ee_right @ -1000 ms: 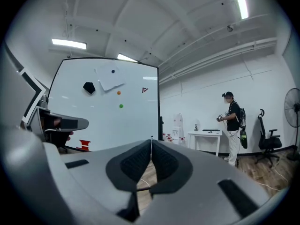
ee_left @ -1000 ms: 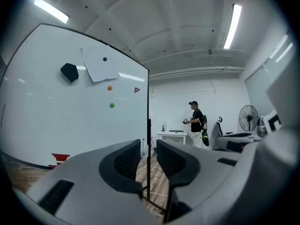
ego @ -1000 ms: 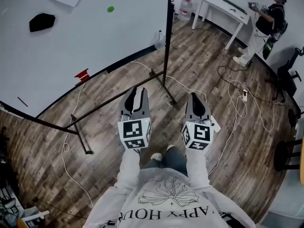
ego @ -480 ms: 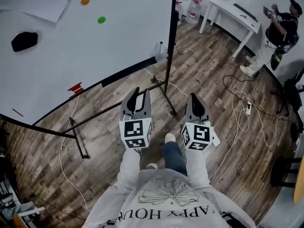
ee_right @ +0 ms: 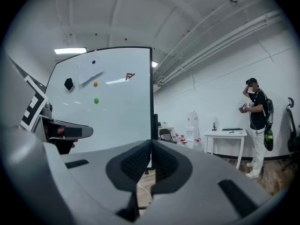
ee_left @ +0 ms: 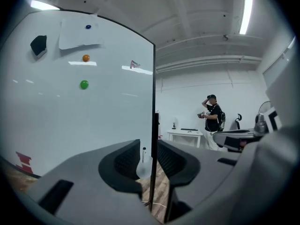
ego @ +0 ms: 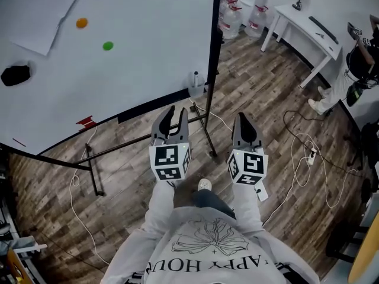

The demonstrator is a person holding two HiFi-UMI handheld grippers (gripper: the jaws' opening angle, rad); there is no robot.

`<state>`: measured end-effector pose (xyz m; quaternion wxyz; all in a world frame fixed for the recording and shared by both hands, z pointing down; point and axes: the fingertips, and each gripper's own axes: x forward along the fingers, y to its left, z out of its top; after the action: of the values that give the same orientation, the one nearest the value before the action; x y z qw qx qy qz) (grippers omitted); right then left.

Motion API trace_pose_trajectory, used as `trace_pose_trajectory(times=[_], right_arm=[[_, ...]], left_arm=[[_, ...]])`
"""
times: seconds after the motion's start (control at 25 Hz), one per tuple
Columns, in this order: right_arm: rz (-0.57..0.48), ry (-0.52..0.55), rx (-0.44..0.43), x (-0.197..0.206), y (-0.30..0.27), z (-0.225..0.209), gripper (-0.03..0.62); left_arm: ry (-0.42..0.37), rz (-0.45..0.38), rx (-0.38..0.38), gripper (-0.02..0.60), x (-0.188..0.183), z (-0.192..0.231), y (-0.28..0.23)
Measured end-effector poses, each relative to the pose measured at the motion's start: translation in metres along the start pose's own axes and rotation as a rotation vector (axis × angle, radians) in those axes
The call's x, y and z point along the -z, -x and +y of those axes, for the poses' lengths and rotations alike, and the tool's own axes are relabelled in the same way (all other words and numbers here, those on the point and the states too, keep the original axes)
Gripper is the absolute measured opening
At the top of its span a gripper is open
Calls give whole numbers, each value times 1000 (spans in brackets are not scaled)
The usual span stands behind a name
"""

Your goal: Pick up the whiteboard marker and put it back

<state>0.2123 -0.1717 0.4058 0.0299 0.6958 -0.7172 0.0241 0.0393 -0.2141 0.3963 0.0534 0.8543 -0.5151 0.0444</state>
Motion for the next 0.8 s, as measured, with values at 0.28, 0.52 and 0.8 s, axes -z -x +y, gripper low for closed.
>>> trace_pose_trajectory(times=[0.28,0.52,0.8], right_arm=[[35,-14,-44,14,-39,-23,5],[67,-33,-43,28,-69,-37,5],[83,-40,-9,30,-111,-52,5]], left_arm=[[8,46,-30,94,10,-1,-47],[-1,92,-26,94,21,4,-88],[20,149,2,94,36,15,-143]])
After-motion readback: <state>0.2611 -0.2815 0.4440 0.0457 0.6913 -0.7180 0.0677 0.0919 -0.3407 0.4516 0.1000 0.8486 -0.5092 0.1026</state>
